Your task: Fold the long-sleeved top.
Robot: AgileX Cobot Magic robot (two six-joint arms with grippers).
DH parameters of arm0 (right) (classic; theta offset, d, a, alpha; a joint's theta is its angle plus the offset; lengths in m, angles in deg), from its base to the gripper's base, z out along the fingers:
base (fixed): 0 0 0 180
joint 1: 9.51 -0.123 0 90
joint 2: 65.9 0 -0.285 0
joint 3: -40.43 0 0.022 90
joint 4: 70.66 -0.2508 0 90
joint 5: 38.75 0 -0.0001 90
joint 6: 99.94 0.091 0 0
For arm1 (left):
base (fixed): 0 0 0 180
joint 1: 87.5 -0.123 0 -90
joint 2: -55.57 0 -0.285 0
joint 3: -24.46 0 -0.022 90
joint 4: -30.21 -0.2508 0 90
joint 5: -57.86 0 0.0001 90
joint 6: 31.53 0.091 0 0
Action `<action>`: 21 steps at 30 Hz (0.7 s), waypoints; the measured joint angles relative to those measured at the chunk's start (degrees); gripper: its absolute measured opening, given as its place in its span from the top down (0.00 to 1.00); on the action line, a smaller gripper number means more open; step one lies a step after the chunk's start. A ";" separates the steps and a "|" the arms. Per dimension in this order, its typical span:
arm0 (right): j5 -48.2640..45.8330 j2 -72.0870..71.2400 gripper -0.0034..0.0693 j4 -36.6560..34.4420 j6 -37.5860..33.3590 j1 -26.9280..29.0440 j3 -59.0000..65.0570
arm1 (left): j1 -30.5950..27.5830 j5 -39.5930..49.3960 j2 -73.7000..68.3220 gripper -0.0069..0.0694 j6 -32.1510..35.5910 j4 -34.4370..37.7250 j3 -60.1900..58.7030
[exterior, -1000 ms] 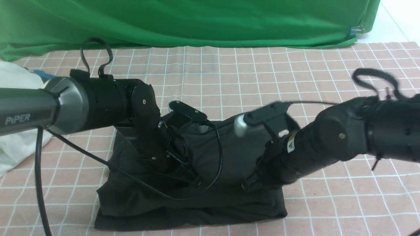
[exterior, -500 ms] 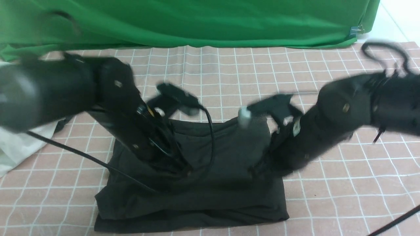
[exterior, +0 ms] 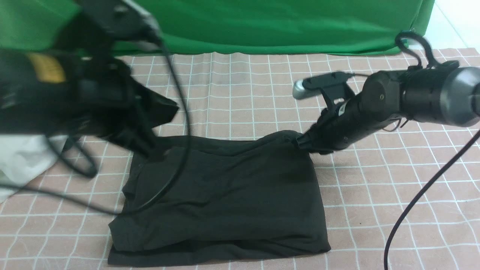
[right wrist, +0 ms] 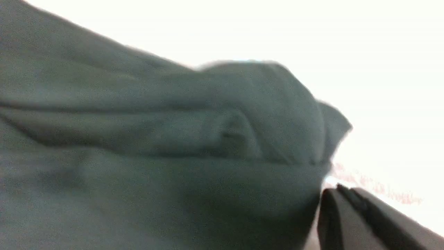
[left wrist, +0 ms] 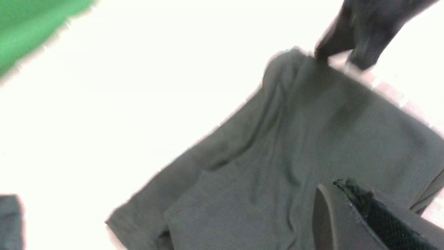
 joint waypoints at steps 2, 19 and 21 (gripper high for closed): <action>-2.06 -0.21 0.92 0.05 -0.82 0.39 0.00 | 0.00 -1.52 5.04 0.89 0.00 0.00 -3.75; -19.24 -53.70 0.92 0.91 5.41 1.02 19.11 | 0.00 -22.31 50.38 0.89 2.30 3.98 -33.80; -19.96 -61.07 0.92 0.91 7.31 1.02 23.29 | 0.00 -22.59 51.95 0.89 2.43 3.98 -35.19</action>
